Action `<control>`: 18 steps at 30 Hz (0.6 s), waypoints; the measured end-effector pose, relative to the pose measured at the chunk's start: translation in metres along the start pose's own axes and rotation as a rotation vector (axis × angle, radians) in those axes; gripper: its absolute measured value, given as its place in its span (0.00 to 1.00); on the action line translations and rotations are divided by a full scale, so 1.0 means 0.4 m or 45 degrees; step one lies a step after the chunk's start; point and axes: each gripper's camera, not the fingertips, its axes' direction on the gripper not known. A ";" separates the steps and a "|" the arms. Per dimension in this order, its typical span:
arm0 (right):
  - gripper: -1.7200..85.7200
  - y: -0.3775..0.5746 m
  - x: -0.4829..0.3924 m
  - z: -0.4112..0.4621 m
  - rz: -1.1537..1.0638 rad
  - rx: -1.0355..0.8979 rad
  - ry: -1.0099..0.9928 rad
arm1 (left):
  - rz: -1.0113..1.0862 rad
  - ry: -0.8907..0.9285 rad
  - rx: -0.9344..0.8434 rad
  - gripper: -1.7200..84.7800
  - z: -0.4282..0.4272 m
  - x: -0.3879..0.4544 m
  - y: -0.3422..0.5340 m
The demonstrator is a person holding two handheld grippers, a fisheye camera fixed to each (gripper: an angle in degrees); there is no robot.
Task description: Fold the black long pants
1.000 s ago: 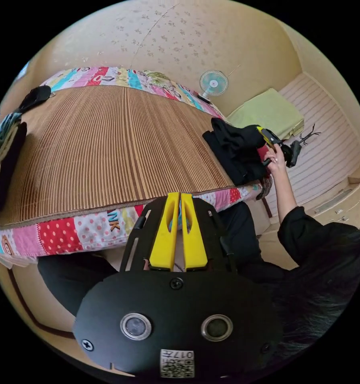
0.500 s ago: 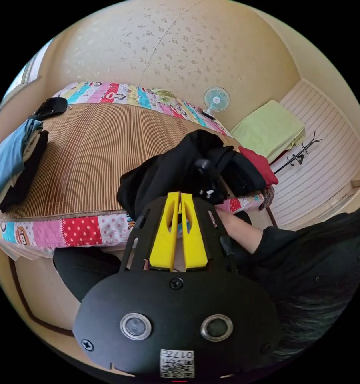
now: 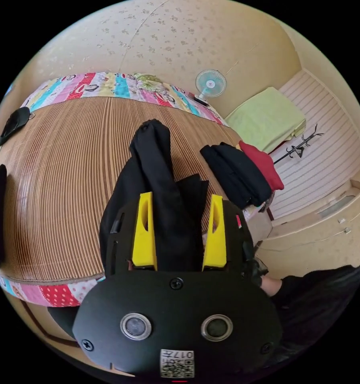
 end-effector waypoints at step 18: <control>0.02 0.225 0.211 -0.300 0.213 0.618 -0.267 | -0.609 0.096 0.439 0.10 -0.344 -0.499 0.178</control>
